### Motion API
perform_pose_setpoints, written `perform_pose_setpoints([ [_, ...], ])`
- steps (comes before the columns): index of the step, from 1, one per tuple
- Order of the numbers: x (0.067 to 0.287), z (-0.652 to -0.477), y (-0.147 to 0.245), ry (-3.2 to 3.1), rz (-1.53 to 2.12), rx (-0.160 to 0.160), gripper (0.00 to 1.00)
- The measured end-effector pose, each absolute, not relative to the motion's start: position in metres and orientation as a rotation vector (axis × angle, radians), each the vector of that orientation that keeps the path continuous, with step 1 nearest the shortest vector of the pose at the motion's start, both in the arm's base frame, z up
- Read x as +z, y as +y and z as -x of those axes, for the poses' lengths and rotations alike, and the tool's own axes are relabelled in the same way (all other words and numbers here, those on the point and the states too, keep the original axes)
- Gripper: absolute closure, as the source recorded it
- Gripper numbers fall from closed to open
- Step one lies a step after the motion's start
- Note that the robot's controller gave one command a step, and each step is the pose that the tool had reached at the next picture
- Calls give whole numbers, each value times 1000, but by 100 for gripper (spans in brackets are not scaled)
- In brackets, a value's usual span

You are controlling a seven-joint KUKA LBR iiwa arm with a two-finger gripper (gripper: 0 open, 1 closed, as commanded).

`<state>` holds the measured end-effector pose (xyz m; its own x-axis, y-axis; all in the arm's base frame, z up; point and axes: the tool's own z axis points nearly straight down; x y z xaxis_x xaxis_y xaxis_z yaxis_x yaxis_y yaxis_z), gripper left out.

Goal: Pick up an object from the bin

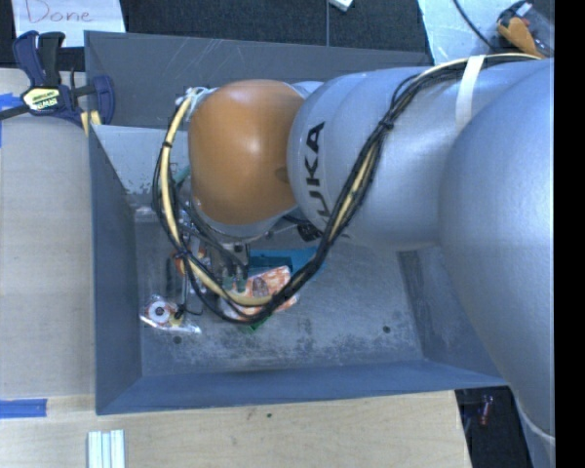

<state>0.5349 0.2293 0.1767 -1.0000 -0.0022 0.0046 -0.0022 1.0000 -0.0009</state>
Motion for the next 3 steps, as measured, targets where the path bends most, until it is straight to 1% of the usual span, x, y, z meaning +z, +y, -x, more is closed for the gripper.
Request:
perform_pose_setpoints([
  [1,180,-537,228,-3144,2,-1,0],
  [2,74,-520,222,-3145,189,-10,0],
  [3,122,-504,218,-3152,179,-11,0],
])
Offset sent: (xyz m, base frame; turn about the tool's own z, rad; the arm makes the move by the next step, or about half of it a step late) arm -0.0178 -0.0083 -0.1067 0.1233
